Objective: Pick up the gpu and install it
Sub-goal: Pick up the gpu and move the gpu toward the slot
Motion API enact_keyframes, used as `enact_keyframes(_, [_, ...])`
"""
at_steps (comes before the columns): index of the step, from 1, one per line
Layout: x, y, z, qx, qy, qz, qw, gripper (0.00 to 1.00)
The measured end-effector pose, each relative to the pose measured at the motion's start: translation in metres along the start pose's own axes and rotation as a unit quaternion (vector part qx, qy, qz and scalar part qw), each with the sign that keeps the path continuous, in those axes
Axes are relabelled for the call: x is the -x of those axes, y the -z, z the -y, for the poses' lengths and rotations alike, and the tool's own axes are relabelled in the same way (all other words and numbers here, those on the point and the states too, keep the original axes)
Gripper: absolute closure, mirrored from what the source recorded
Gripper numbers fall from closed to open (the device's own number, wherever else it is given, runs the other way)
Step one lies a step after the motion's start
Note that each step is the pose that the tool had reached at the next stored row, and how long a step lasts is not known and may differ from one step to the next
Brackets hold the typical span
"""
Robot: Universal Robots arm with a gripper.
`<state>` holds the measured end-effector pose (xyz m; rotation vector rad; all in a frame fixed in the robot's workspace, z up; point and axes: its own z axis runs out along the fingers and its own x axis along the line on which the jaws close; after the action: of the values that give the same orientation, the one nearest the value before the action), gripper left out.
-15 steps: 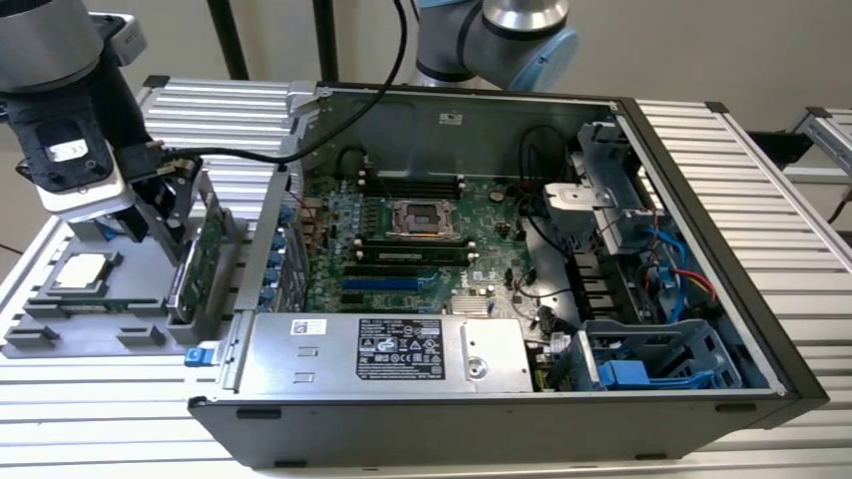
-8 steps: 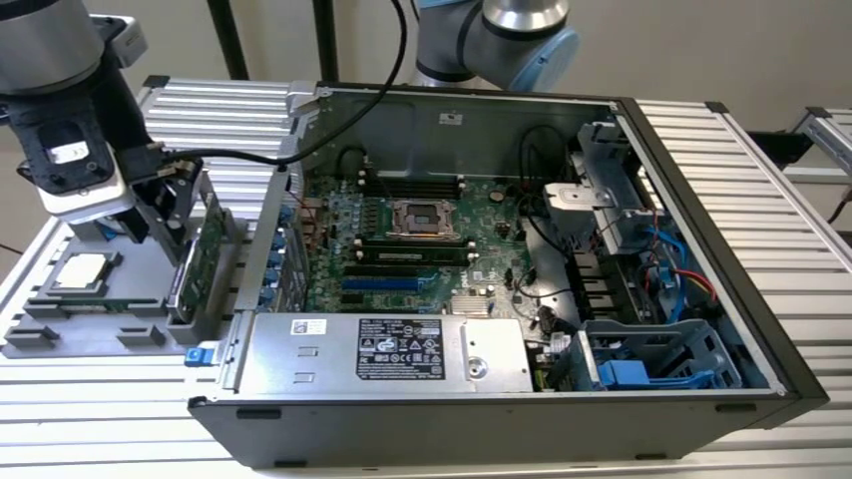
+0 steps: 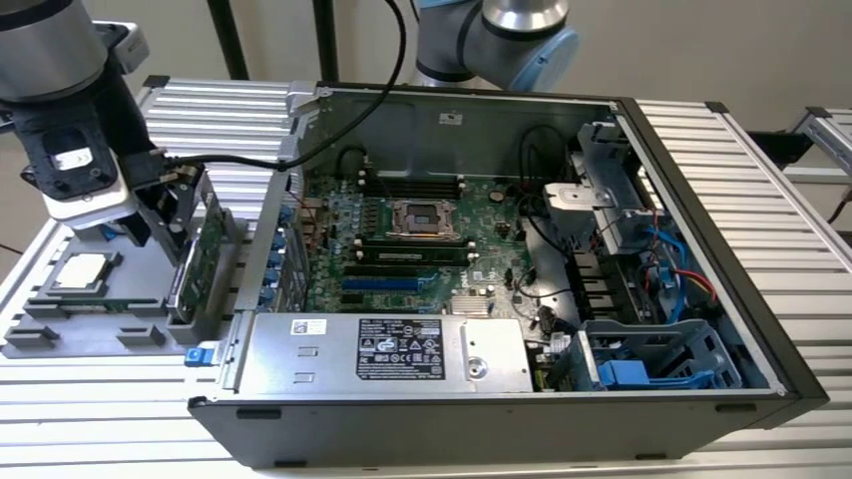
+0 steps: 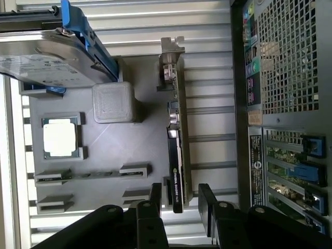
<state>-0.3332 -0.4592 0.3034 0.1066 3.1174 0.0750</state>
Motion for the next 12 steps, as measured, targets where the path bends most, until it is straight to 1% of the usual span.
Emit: enact_keyframes(12, [-0.0001, -0.0024, 0.0001, 0.0, 0.0, 0.0, 1.0, 0.0])
